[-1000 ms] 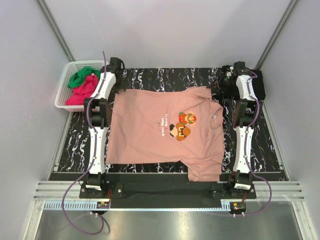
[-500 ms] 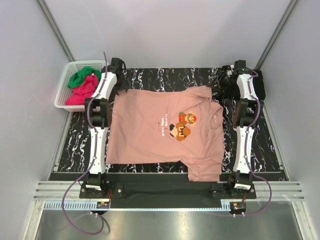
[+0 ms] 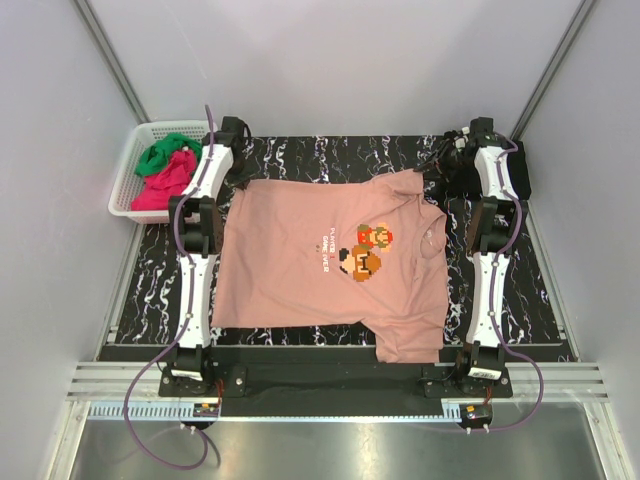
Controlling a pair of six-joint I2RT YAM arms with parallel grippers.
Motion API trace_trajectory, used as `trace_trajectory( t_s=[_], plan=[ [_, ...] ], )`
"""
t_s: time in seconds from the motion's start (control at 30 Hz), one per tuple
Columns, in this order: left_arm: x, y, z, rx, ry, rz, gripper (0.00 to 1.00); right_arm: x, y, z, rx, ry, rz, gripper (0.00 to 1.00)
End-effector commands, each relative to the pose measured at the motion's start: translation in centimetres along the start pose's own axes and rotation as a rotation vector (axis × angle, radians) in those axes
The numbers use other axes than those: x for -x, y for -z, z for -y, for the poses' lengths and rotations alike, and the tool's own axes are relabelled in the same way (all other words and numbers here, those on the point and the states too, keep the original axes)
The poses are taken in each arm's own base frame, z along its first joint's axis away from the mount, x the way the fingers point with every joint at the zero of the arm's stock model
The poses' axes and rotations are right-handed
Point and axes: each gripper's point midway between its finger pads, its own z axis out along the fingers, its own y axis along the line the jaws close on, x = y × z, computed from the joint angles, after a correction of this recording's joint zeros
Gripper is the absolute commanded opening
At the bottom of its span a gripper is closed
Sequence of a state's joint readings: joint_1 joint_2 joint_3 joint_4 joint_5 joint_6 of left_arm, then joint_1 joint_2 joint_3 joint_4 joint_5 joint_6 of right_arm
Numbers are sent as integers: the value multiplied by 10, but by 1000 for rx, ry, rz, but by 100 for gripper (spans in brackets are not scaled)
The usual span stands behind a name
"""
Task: Fold and stack the t-shirts
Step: Fold the tshirt
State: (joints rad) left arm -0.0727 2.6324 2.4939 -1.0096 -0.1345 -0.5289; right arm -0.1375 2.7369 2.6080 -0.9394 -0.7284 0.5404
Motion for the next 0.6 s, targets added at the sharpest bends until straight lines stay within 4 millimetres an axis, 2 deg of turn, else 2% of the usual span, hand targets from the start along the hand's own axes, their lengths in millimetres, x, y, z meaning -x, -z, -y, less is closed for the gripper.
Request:
trace_trajectory(
  t_s=[0.0,0.13,0.33,0.5,0.57],
  plan=[
    [-2,-3,0,6,-3,-8,0,4,26,-37,71,62,32,40],
    [1,-2,1,2,-6,4,0,5,24,-34,72,58,29,36],
    [11,5,3,-9,-3,38,0,7,17,-22,48,45,30,47],
    [11,3,0,-5,-11,38,0,8,16,-20,47,45,29,48],
    [12,4,-1,-4,-10,41,0,9,16,-20,49,43,32,45]
  ],
)
